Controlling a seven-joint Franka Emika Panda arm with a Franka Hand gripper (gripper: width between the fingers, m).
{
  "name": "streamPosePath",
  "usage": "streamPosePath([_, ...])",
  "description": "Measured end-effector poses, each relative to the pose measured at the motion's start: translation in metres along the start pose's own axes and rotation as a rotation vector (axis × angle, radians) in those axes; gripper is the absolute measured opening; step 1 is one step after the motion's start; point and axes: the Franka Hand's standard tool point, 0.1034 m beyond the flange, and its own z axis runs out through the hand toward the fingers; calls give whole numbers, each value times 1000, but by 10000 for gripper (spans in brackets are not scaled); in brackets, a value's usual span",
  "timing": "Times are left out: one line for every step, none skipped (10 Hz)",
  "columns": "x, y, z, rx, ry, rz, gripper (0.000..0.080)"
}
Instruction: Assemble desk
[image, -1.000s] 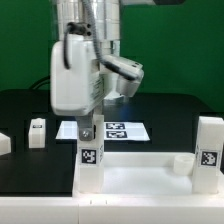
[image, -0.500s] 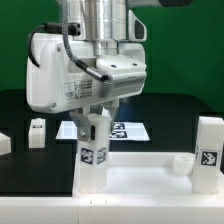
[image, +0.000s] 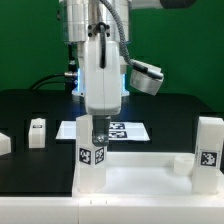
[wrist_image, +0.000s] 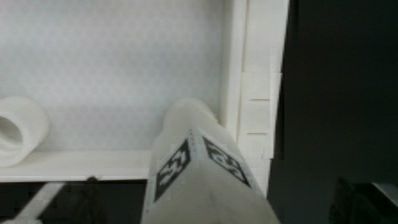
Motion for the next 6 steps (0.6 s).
streamPosePath([0,0,0,0,0,-74,648])
streamPosePath([1,0,0,-2,1,-162,648])
streamPosePath([7,-1,-3,-7,4,-402,649])
streamPosePath([10,-2,-4,-8,3,-590,649])
streamPosePath([14,-2,-5,-4,9,-707,649])
streamPosePath([15,-1,-4,3,22,-762,649])
